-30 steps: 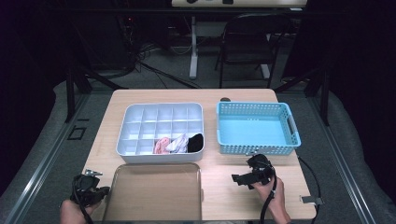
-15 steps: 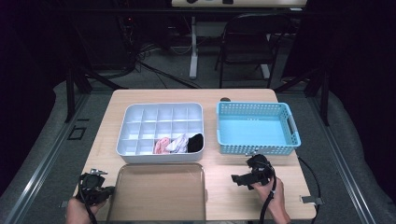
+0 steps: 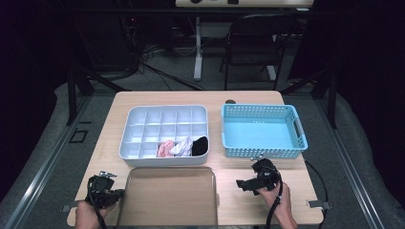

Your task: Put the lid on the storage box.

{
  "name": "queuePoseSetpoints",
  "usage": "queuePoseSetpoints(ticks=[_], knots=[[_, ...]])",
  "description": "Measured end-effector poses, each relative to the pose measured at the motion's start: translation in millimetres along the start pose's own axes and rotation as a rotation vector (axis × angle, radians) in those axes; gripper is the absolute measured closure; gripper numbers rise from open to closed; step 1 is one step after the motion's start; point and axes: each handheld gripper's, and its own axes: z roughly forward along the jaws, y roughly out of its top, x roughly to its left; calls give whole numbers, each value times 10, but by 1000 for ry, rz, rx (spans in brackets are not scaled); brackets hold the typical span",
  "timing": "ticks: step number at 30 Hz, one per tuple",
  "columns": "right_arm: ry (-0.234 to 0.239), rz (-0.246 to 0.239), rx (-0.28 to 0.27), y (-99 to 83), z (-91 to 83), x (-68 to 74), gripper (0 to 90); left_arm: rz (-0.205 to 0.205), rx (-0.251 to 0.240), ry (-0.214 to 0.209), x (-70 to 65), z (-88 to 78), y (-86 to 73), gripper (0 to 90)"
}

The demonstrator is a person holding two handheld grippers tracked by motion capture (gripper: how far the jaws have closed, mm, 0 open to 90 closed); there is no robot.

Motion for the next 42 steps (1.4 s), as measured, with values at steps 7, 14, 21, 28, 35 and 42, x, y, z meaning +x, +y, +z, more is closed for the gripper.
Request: queuePoseSetpoints(ticks=[7,14,21,28,35,42], knots=[[3,-9,6,-19,-22,28,18,3,-6,-22,-84,37,34,890],[7,-10,7,-40,-28,31,19,23,-8,-30,-165,67,70,891],[9,-9,14,-58,-34,24,21,36,-17,-40,-274,111,113,891],[8,-10,21,-70,-25,36,30,59,-14,-54,-367,144,155,890],[5,-14,40,-66,-5,40,51,73,-18,-62,-439,184,209,890],[-11,-14,56,-64,19,49,121,89,-19,-76,-511,211,261,890]])
